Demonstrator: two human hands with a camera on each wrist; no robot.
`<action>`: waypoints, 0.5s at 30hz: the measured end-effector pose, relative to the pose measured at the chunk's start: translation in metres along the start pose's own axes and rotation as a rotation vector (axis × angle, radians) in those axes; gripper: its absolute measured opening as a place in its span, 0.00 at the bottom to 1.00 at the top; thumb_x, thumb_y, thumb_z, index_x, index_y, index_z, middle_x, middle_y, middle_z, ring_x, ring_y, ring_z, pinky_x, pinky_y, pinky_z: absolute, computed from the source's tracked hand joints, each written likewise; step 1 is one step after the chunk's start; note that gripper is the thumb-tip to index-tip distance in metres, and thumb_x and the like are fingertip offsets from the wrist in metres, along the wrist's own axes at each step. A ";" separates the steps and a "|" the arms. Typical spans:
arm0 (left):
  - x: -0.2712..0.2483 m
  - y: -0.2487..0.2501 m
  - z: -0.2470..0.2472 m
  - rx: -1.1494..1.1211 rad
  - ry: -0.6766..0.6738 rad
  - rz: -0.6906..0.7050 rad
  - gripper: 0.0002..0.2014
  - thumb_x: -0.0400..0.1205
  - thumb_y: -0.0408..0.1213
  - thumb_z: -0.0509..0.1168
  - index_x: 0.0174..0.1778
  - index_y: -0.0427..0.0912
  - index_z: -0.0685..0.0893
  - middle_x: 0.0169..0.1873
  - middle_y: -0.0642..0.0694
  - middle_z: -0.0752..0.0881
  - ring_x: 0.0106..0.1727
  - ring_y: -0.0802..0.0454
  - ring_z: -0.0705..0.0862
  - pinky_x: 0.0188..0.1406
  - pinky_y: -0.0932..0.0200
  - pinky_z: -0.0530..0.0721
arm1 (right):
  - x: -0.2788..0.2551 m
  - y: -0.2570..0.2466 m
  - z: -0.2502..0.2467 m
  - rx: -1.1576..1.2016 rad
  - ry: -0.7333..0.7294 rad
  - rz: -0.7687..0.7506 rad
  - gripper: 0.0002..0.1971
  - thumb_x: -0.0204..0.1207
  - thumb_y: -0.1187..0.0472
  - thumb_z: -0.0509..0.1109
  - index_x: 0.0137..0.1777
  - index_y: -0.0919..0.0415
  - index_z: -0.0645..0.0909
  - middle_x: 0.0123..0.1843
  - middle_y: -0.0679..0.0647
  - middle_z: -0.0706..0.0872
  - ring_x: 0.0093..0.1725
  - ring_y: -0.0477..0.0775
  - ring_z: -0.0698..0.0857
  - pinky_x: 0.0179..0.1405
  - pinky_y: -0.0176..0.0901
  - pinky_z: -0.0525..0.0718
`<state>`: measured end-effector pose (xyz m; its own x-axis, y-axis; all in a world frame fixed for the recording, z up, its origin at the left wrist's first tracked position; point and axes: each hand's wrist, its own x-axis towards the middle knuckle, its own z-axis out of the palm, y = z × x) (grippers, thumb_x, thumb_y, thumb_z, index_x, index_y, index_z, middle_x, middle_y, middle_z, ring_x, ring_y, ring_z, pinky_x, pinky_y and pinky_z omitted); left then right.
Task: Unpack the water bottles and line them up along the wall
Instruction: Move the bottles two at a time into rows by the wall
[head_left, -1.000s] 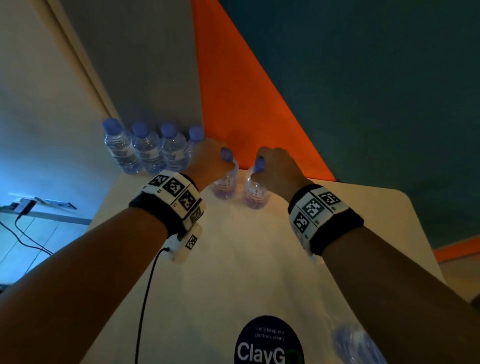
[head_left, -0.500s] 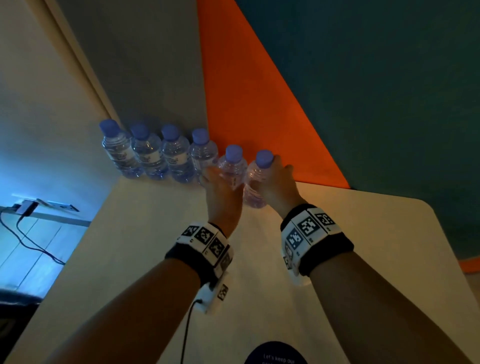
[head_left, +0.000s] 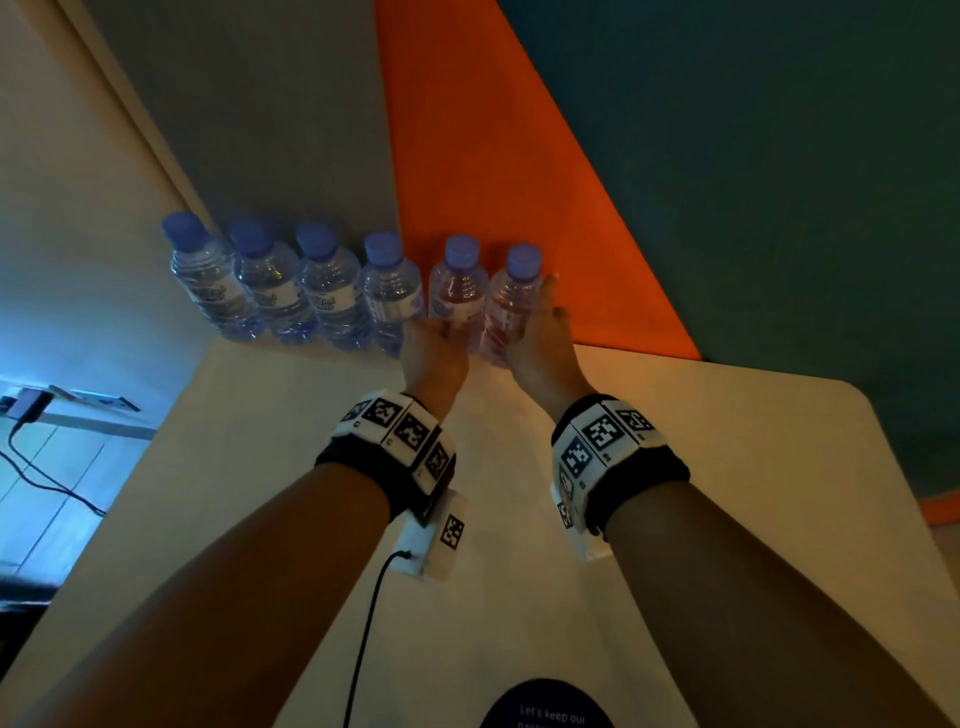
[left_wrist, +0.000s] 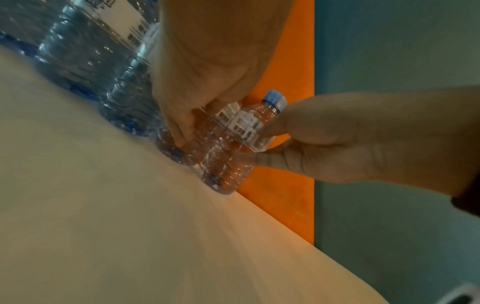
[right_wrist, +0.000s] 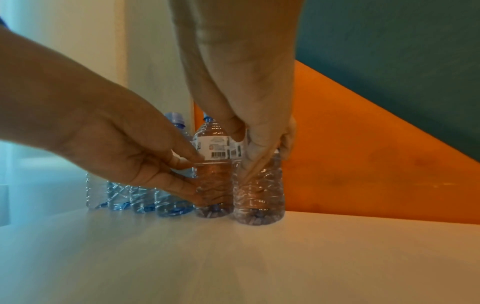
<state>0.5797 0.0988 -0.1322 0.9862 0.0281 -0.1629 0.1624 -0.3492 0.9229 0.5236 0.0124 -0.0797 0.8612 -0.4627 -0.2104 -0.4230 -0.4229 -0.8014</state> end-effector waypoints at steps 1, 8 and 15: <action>0.000 0.002 -0.001 -0.005 0.009 0.000 0.11 0.80 0.31 0.61 0.52 0.25 0.81 0.48 0.33 0.88 0.49 0.38 0.85 0.43 0.51 0.80 | -0.001 0.001 -0.001 0.006 -0.008 0.015 0.41 0.81 0.67 0.61 0.83 0.64 0.34 0.79 0.71 0.58 0.75 0.71 0.67 0.74 0.56 0.71; -0.021 0.008 -0.015 0.101 -0.147 0.108 0.10 0.79 0.34 0.63 0.53 0.34 0.83 0.49 0.35 0.89 0.52 0.40 0.86 0.57 0.40 0.86 | 0.031 0.037 0.003 -0.121 -0.164 0.029 0.47 0.63 0.43 0.67 0.79 0.64 0.56 0.73 0.71 0.72 0.68 0.75 0.76 0.60 0.62 0.82; -0.118 0.033 -0.039 0.506 -0.471 0.156 0.11 0.80 0.36 0.64 0.57 0.37 0.80 0.57 0.40 0.85 0.56 0.46 0.83 0.53 0.59 0.77 | -0.077 -0.016 -0.050 -0.549 -0.377 0.030 0.27 0.81 0.58 0.64 0.79 0.61 0.64 0.81 0.60 0.68 0.77 0.60 0.70 0.71 0.45 0.71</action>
<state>0.4695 0.1208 -0.0688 0.8602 -0.4255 -0.2810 -0.1263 -0.7118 0.6909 0.4497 0.0156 -0.0225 0.8443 -0.2183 -0.4894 -0.4445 -0.7954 -0.4120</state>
